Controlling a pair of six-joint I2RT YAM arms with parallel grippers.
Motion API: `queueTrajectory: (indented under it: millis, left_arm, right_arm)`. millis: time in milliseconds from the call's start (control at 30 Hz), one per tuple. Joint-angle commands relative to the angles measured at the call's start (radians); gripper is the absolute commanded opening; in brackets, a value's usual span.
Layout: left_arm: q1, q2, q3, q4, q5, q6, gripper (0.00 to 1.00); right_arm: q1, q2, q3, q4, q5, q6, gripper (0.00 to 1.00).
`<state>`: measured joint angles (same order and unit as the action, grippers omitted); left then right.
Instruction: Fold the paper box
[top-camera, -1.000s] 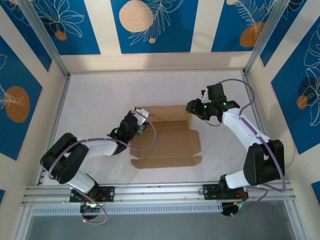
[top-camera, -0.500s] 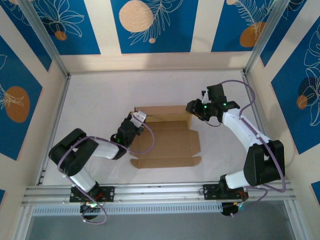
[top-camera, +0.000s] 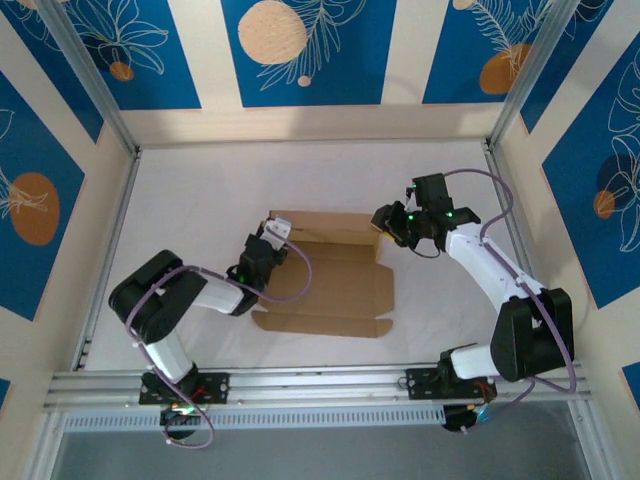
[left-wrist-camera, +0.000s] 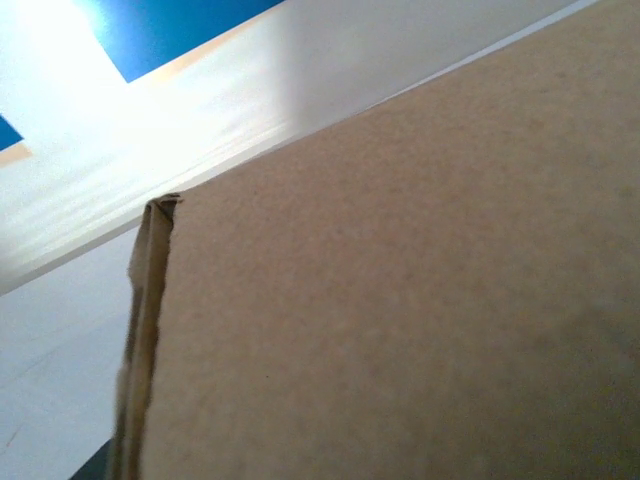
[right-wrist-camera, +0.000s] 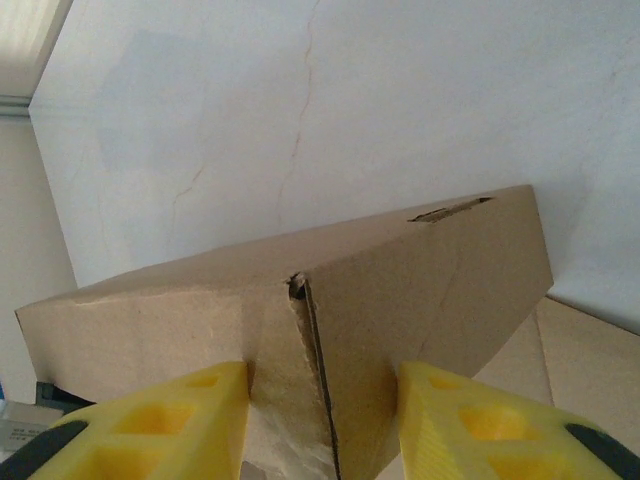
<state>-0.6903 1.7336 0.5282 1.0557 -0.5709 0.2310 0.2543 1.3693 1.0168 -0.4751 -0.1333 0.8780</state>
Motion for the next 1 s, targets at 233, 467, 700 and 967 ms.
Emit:
queueTrajectory:
  millis: [233, 467, 700, 967]
  left_arm:
    - [-0.134, 0.217, 0.109, 0.167, -0.356, 0.231, 0.1]
    - [-0.144, 0.259, 0.117, 0.22, -0.385, 0.193, 0.14]
    - [-0.131, 0.174, 0.05, 0.191, -0.171, 0.084, 0.62]
    - [-0.109, 0.002, -0.022, 0.05, 0.062, -0.038, 0.83]
  right_arm:
    - [0.127, -0.03, -0.001, -0.061, -0.005, 0.22, 0.43]
    - [0.143, -0.033, -0.013, -0.037, -0.012, 0.255, 0.43]
    - [0.102, -0.004, 0.031, -0.071, -0.023, 0.161, 0.47]
    - [0.06, 0.033, 0.09, -0.117, 0.009, 0.01, 0.47]
